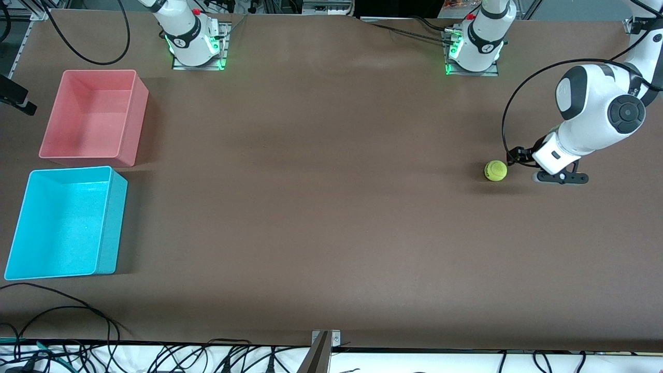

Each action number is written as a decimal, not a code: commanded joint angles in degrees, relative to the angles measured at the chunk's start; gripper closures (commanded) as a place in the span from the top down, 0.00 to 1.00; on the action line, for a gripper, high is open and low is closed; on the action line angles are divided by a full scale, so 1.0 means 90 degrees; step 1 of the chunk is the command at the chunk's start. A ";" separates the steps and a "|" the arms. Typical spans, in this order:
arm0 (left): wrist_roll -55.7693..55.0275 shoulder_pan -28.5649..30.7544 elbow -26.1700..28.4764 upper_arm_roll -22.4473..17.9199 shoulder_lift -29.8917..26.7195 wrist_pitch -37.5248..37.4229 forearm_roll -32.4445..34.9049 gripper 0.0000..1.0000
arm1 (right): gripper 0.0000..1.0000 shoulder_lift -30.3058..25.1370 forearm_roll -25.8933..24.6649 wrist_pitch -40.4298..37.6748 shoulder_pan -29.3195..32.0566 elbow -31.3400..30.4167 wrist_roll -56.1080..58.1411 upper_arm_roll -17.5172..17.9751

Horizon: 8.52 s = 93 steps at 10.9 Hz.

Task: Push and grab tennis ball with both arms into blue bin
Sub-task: 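Move the left gripper down beside the tennis ball, then push the tennis ball with the left gripper toward the right arm, then reach the right gripper to the ball while the left gripper withdraws, then close the right gripper around the tennis ball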

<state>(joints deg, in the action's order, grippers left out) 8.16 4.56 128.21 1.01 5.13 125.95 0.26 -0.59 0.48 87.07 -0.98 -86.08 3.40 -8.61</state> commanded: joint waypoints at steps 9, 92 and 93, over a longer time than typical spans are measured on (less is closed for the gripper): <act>0.7064 0.0742 0.1086 0.0043 -0.0132 0.1208 0.0010 0.00 | 1.00 -0.0023 0.0152 -0.0094 0.0031 0.0082 0.0072 -0.0059; 0.0728 0.0323 -0.3561 0.0385 -0.1459 -0.4628 0.0059 1.00 | 1.00 0.1177 0.1040 0.6448 -0.1063 -0.6051 -0.1423 0.3994; 0.0202 0.0313 -0.3581 0.0424 -0.1459 -0.4696 0.0020 1.00 | 1.00 0.1295 0.1040 0.6613 -0.1082 -0.6089 -0.1423 0.3994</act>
<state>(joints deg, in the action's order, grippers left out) 19.16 7.21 98.36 3.93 -8.40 86.14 -0.69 9.18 9.00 143.36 -10.02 -140.07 -9.05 27.22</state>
